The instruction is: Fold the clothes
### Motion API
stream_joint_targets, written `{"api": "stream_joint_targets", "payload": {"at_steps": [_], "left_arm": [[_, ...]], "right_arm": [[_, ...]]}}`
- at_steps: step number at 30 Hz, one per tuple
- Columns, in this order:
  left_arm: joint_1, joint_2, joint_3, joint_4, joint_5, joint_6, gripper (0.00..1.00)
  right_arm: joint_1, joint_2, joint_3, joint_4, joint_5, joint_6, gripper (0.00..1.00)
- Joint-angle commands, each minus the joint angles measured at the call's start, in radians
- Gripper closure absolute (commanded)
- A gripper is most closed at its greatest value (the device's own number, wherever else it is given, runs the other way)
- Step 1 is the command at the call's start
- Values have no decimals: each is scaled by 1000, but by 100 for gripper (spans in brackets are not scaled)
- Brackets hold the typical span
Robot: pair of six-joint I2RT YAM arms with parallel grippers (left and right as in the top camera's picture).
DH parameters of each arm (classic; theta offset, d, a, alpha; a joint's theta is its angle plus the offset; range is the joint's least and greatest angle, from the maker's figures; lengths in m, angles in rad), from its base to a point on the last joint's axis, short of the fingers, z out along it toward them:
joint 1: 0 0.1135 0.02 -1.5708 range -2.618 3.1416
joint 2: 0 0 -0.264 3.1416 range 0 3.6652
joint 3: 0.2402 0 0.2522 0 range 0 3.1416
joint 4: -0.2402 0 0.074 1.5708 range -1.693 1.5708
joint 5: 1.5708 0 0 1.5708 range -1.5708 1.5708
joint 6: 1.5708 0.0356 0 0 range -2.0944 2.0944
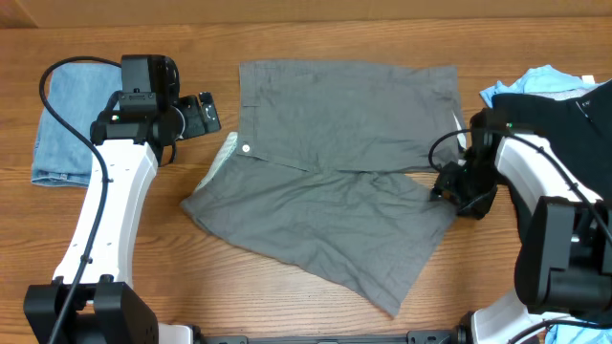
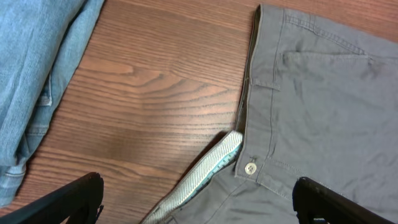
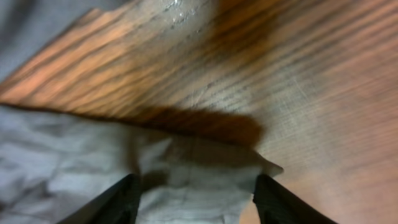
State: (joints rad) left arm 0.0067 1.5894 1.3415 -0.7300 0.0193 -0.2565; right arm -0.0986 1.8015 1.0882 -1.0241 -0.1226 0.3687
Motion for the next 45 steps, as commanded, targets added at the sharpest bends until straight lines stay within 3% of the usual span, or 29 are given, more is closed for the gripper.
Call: {"api": "stream_joint_targets", "payload": {"at_steps": [1, 7, 9, 11, 22, 27, 30, 31, 32, 33, 34, 36, 40, 44, 45], "left_arm": [[0, 5, 3, 1, 7, -13, 0], [0, 5, 3, 1, 7, -13, 0], [0, 5, 3, 1, 7, -13, 0], [0, 5, 3, 1, 7, -13, 0], [0, 5, 3, 1, 7, -13, 0], [0, 5, 3, 1, 7, -13, 0], [0, 5, 3, 1, 7, -13, 0], [0, 5, 3, 1, 7, -13, 0], [0, 5, 3, 1, 7, -13, 0], [0, 5, 3, 1, 7, -13, 0], [0, 5, 3, 1, 7, -13, 0], [0, 5, 3, 1, 7, -13, 0], [0, 5, 3, 1, 7, -13, 0], [0, 5, 3, 1, 7, -13, 0], [0, 5, 3, 1, 7, -13, 0]], "right_arm": [[-8, -21, -77, 66, -10, 29, 32], [-8, -21, -135, 122, -40, 28, 41], [-8, -21, -135, 122, -60, 24, 82], [-8, -21, -135, 123, -58, 24, 96], [-9, -21, 8, 163, 44, -92, 96], [-9, -21, 22, 326, 105, -142, 96], [-9, -21, 22, 341, 123, -141, 96], [-9, -21, 22, 330, 122, -141, 95], [-9, -21, 22, 318, 122, -141, 72], [-9, -21, 22, 311, 123, -141, 42], [-9, -21, 26, 306, 126, -141, 26], [-10, -21, 60, 260, 134, -140, 20], [-9, -23, 224, 5, 128, -70, 13], [-6, -44, 239, -187, 11, -64, 13], [-6, -44, 233, -219, -18, -85, 18]]}}
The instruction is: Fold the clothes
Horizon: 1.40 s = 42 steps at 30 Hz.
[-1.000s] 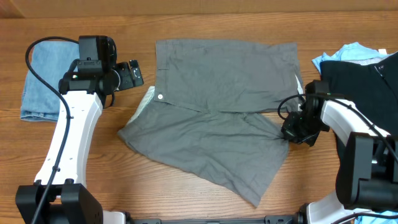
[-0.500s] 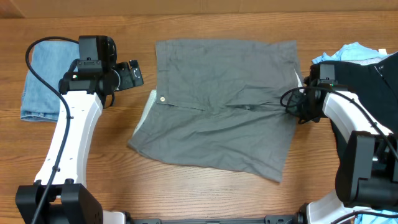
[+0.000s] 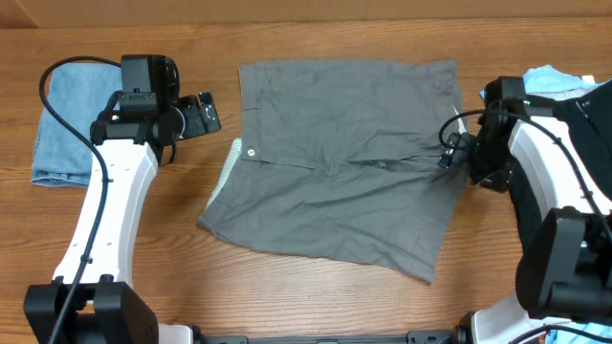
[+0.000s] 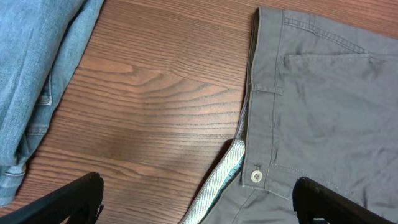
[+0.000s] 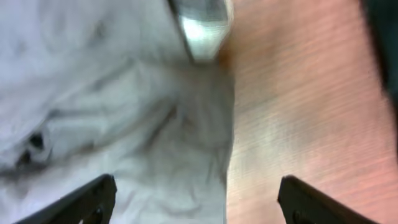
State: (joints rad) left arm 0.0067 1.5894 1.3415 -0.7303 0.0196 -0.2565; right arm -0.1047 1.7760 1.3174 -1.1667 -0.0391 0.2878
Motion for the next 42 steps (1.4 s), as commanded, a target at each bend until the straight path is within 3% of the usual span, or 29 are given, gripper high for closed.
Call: {"api": "stream_joint_targets", "payload": {"at_steps": [1, 2, 9, 14, 18, 24, 33, 37, 42], "left_arm": [[0, 5, 3, 1, 6, -13, 0], [0, 5, 3, 2, 6, -13, 0], [0, 5, 3, 1, 7, -13, 0], [0, 5, 3, 1, 6, -13, 0], [0, 5, 3, 2, 6, -13, 0], [0, 5, 3, 1, 6, -13, 0], [0, 5, 3, 2, 6, -13, 0], [0, 5, 3, 1, 7, -13, 0], [0, 5, 3, 1, 6, -13, 0]], "right_arm": [[0, -21, -15, -96, -148, -52, 42], [0, -22, -40, -96, -200, -87, 96], [-1, -24, -262, -12, -487, -235, 96], [-2, -24, -434, 156, -475, -141, 96], [-3, -24, -499, 202, -239, 34, 96], [-76, -24, -480, 137, -53, 133, 96], [-97, -24, -420, 128, -90, 80, 96], [-97, -24, -254, 26, -248, -32, 96], [-97, -24, -49, -95, -244, -34, 87]]}}
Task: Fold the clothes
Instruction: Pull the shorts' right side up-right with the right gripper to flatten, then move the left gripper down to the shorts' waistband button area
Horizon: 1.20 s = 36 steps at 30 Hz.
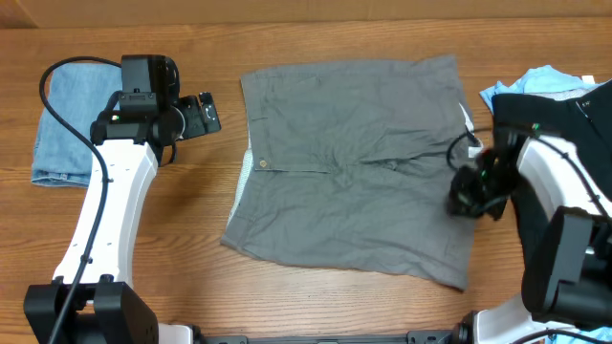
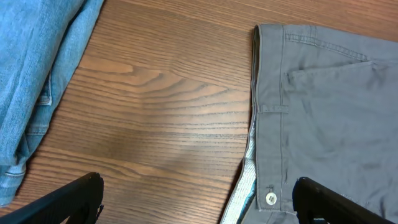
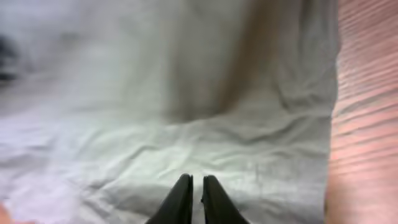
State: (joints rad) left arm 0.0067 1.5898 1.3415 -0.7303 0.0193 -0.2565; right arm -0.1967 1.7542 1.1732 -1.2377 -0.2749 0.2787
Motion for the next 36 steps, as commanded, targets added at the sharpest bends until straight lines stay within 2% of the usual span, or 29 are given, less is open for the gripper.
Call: {"api": "stream_joint_targets", "payload": {"at_steps": [1, 3, 4, 5, 18, 21, 22, 24, 25, 30, 32, 34, 36], "left_arm": [[0, 4, 3, 1, 7, -13, 0], [0, 4, 3, 2, 7, -13, 0], [0, 4, 3, 1, 7, -13, 0], [0, 4, 3, 1, 7, -13, 0], [0, 4, 3, -3, 14, -13, 0], [-1, 9, 2, -100, 128, 5, 0], [-1, 10, -2, -126, 167, 24, 8], [-10, 14, -34, -129, 235, 41, 56], [-18, 18, -56, -117, 245, 40, 62], [-68, 71, -182, -2, 252, 40, 65], [-84, 105, -204, 34, 301, 58, 66], [-105, 150, -206, 63, 368, 106, 62], [-129, 195, -206, 96, 372, 123, 58]], "right_arm": [[-7, -2, 146, -34, 38, -25, 83], [-15, -2, 182, -27, 121, -24, 69], [-19, -2, 189, -14, 159, -24, 27], [-22, -2, 190, 7, 178, -24, 0], [-24, -2, 189, 250, 177, -21, 0], [-24, -2, 189, 254, 177, -21, 0], [-24, -2, 189, 254, 177, -21, 0], [-24, -2, 189, 256, 177, -21, 0], [-24, -2, 189, 260, 177, -21, 0], [-24, -2, 189, 264, 177, -21, 0], [-24, -2, 189, 264, 177, -21, 0], [-24, -2, 189, 264, 177, -21, 0], [-24, -2, 189, 264, 177, -21, 0]]}}
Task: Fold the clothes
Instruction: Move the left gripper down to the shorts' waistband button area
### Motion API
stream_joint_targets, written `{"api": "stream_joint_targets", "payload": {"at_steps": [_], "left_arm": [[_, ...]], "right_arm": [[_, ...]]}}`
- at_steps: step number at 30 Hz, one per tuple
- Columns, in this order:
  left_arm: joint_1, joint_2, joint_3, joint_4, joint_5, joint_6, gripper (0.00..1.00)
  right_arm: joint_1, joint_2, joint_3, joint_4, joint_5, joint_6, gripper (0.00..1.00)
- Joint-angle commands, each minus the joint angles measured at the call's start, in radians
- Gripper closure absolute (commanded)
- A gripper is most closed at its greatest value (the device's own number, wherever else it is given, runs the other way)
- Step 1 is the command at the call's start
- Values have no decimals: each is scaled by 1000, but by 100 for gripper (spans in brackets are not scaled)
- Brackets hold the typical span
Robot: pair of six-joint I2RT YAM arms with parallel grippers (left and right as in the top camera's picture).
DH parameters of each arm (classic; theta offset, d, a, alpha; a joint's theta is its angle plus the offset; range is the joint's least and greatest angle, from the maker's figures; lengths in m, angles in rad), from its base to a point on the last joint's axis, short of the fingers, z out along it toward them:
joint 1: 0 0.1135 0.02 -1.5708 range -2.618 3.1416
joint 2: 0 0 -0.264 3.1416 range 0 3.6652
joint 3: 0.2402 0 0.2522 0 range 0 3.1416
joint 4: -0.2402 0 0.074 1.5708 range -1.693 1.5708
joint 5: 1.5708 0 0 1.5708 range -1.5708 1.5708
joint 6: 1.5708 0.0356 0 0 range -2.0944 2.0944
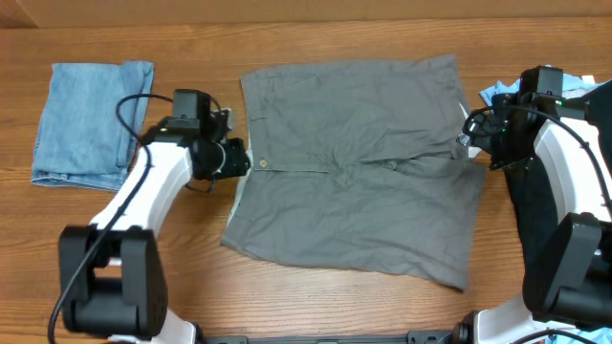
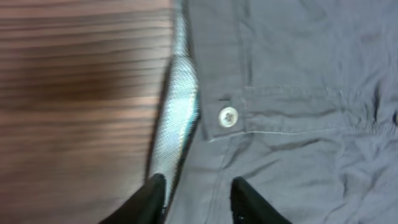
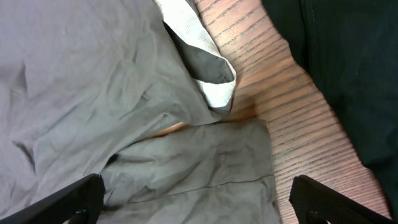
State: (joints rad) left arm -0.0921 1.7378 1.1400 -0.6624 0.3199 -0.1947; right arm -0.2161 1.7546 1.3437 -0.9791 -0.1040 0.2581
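Note:
Grey shorts [image 1: 354,172] lie spread flat in the middle of the table, waistband to the left. My left gripper [image 1: 234,161] sits low at the waistband's edge. In the left wrist view that gripper [image 2: 198,196] is open, its fingers [image 2: 152,199] astride the striped lining [image 2: 177,118] just below the button [image 2: 228,116]. My right gripper [image 1: 473,143] hovers at the shorts' right edge. Seen from the right wrist, it [image 3: 199,202] is wide open over the leg hem, near a turned-out white pocket lining [image 3: 208,81].
Folded blue jeans [image 1: 86,119] lie at the far left. A pile of dark and light-blue clothes [image 1: 574,96] sits at the right edge, close to my right arm; the dark garment [image 3: 336,74] borders a strip of bare wood.
My left gripper has gone from beside the jeans down to the shorts' waistband, its jaws now closer together. My right gripper, then shut low over the right leg, is now open and higher.
At first the shorts lay skewed, one leg slanting to the lower right, my right gripper at its edge. Then they lay straighter. Then they were flat with my right gripper shut over them. Now both grippers are open at opposite edges.

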Motion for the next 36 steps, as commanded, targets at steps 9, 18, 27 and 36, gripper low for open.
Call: {"api": "stream_joint_targets", "payload": {"at_steps": [9, 18, 27, 36], "left_arm": [[-46, 122, -4, 138, 66, 62, 50], [-48, 140, -4, 174, 52, 95, 43], [-49, 156, -4, 191, 27, 98, 44], [-70, 159, -7, 194, 17, 98, 41]], "right_arm": [[-4, -2, 19, 6, 6, 0, 0], [-4, -2, 19, 6, 6, 0, 0], [-4, -2, 19, 6, 6, 0, 0], [-4, -2, 19, 6, 6, 0, 0]]}}
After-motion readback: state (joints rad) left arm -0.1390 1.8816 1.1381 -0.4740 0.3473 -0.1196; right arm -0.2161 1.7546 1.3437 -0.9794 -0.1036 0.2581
